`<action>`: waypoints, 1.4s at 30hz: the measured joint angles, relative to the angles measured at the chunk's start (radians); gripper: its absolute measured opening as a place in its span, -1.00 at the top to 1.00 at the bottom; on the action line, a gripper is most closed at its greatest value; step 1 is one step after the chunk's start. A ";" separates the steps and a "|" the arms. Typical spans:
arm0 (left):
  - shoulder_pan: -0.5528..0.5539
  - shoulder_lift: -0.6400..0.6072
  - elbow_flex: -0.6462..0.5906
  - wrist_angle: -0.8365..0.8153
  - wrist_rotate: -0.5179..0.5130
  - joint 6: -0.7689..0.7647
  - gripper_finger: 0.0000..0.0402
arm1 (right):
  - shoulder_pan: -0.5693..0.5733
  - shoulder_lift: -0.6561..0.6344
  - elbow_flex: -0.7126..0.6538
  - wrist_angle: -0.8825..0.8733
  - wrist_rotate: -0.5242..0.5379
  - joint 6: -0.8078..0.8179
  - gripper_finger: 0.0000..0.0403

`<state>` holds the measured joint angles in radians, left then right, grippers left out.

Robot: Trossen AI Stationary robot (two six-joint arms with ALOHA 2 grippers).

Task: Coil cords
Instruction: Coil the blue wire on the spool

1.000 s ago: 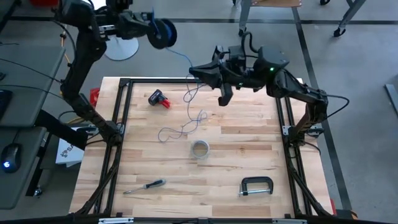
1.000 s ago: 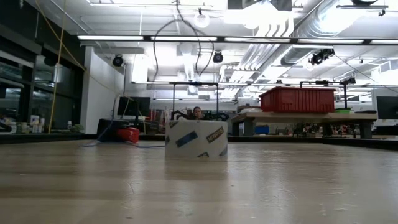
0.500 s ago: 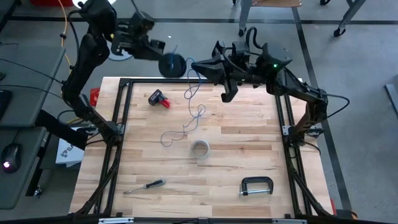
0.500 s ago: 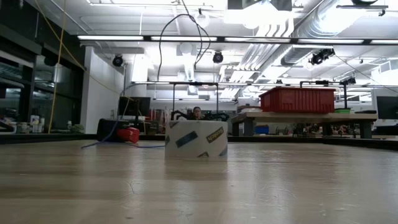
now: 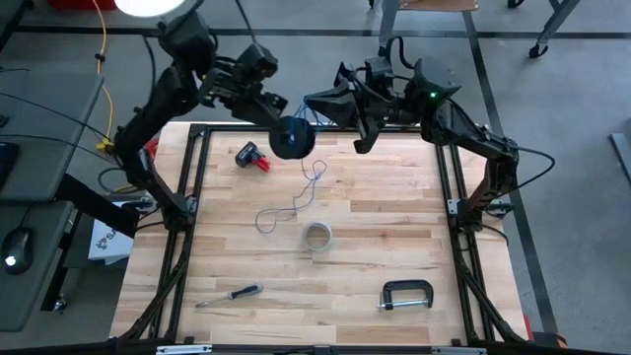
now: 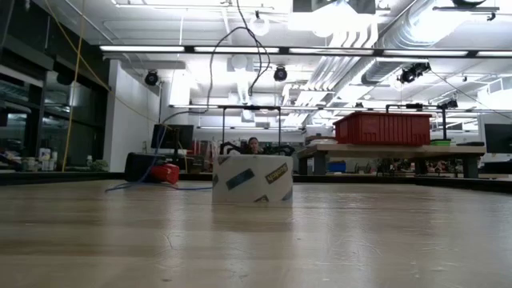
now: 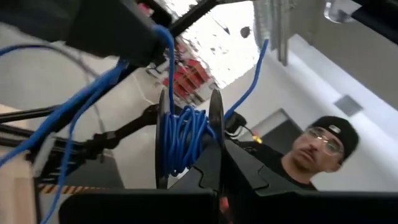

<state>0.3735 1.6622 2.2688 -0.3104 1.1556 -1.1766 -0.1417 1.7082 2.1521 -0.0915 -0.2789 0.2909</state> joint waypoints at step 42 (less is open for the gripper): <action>0.038 0.014 0.000 0.776 -0.238 -0.142 1.00 | 0.054 0.039 0.001 -0.303 0.105 -0.135 -0.03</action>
<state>0.4119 1.6760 2.2684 0.4652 0.9181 -1.3190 -0.0873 1.7470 2.1529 -0.3943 -0.1740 0.1560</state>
